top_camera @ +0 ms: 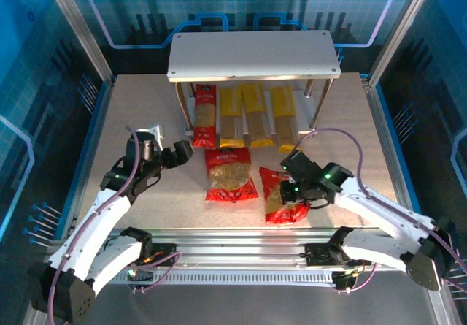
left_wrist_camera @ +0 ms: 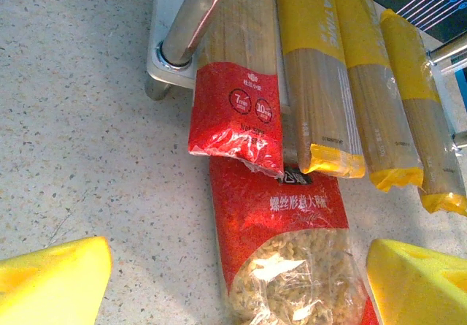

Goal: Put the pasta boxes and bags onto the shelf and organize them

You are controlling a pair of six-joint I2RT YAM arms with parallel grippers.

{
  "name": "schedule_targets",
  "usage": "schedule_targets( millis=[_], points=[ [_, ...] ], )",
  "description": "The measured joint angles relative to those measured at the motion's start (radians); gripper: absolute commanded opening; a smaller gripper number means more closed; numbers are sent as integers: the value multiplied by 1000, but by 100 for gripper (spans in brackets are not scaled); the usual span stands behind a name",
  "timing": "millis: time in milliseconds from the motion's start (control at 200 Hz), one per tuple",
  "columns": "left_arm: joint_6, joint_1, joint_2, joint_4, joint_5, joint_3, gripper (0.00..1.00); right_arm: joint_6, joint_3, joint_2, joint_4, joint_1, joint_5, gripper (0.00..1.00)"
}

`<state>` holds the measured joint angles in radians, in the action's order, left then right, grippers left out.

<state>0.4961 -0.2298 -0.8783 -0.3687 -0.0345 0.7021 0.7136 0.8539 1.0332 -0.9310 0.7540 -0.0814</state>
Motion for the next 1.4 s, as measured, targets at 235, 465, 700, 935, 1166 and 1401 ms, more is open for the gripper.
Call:
schedule_targets(
  millis=[235, 465, 700, 935, 1166, 1401],
  points=[
    [0, 1, -28, 0, 0, 8, 91, -60, 365, -57, -201, 1, -124, 0],
    [-1, 2, -45, 6, 0, 40, 91, -221, 740, -22, -242, 5, -258, 0],
    [-5, 2, -59, 9, -1, 76, 91, -439, 904, 100, -121, -14, -361, 0],
    [-23, 3, -73, 8, -1, 117, 91, -593, 1025, 287, 58, -183, -337, 0],
    [-27, 9, -72, 7, 0, 127, 92, -667, 1134, 416, 195, -311, -314, 0],
    [-27, 17, -69, 6, 3, 127, 92, -694, 1148, 488, 313, -398, -216, 0]
  ],
)
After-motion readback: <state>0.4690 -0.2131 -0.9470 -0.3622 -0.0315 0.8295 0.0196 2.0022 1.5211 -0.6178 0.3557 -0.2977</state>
